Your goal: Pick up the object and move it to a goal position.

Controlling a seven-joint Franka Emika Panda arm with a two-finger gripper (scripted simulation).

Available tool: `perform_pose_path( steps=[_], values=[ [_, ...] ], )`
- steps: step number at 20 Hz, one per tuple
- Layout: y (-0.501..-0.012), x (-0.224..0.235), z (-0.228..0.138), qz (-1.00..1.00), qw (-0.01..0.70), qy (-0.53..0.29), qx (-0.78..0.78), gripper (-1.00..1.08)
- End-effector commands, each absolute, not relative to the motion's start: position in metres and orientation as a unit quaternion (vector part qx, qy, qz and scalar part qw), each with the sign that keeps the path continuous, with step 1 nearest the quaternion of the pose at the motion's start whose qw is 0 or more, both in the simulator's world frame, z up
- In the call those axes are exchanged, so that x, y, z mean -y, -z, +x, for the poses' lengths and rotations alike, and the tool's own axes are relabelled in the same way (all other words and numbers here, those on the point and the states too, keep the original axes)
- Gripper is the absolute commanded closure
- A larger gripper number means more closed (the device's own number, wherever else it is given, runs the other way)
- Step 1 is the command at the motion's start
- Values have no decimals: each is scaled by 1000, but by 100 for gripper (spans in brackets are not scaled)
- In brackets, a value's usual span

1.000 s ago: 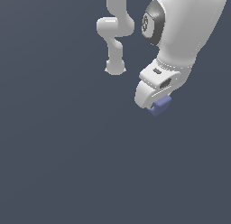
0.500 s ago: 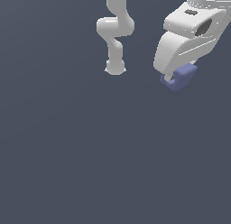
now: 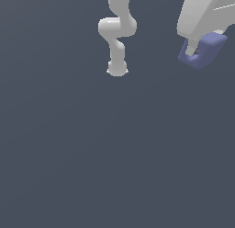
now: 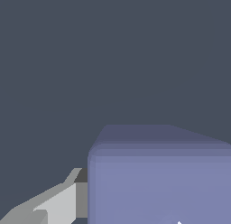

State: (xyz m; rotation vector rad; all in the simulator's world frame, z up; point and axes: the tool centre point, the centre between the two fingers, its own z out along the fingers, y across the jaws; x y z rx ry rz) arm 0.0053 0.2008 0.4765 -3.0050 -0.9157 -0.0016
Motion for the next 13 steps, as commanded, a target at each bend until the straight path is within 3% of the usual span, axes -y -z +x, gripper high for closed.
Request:
perform_pose_path(
  steps=[1, 13],
  values=[
    [-487, -204, 5, -957, 0, 0, 291, 108],
    [-505, -209, 5, -957, 0, 0, 291, 108]
  ],
)
